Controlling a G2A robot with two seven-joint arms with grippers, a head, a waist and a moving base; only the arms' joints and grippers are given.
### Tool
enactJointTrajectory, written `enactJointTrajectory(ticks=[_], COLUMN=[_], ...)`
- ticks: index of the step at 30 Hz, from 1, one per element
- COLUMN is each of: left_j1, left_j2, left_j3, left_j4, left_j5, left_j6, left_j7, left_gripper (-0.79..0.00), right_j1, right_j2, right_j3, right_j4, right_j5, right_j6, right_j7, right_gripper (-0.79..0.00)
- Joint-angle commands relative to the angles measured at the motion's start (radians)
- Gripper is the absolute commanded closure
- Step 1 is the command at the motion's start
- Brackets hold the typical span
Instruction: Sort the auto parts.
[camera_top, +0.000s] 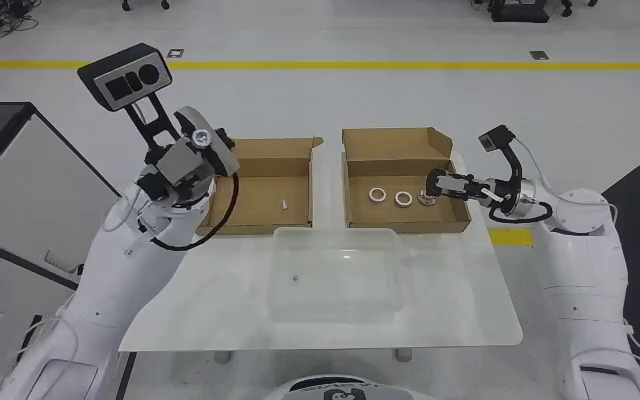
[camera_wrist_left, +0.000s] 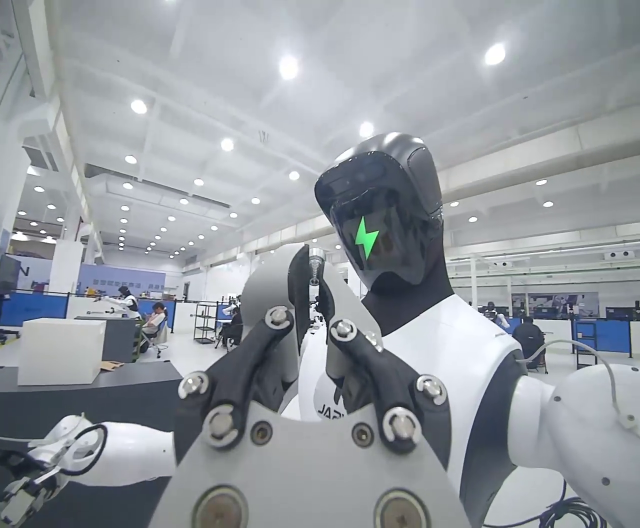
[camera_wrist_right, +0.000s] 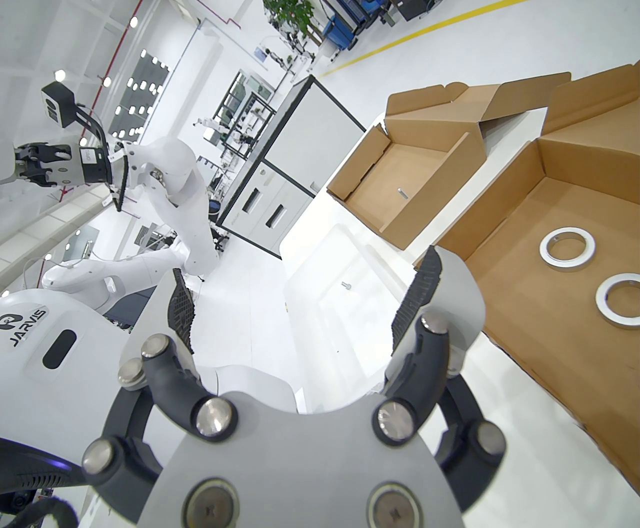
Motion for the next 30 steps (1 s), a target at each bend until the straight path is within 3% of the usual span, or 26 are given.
enactJointTrajectory(ticks=[1, 10, 18, 30], left_j1=[0.0, 0.022, 0.045, 0.067], left_j2=[0.0, -0.004, -0.025, -0.04], left_j3=[0.0, 0.001, 0.015, -0.036], left_j4=[0.0, -0.032, -0.061, -0.039], left_j5=[-0.001, 0.0, -0.136, -0.011], left_j6=[0.0, 0.022, -0.001, 0.021], left_j7=[0.0, 0.027, 0.002, -0.02], left_gripper=[0.0, 0.0, 0.0, 0.0], right_j1=[0.0, 0.0, 0.0, 0.0], right_j2=[0.0, 0.0, 0.0, 0.0], right_j3=[0.0, 0.0, 0.0, 0.0], right_j4=[0.0, 0.0, 0.0, 0.0], right_j5=[0.0, 0.0, 0.0, 0.0], right_j6=[0.0, 0.0, 0.0, 0.0], right_j7=[0.0, 0.0, 0.0, 0.0], right_gripper=[-0.785, -0.785, -0.785, -0.785])
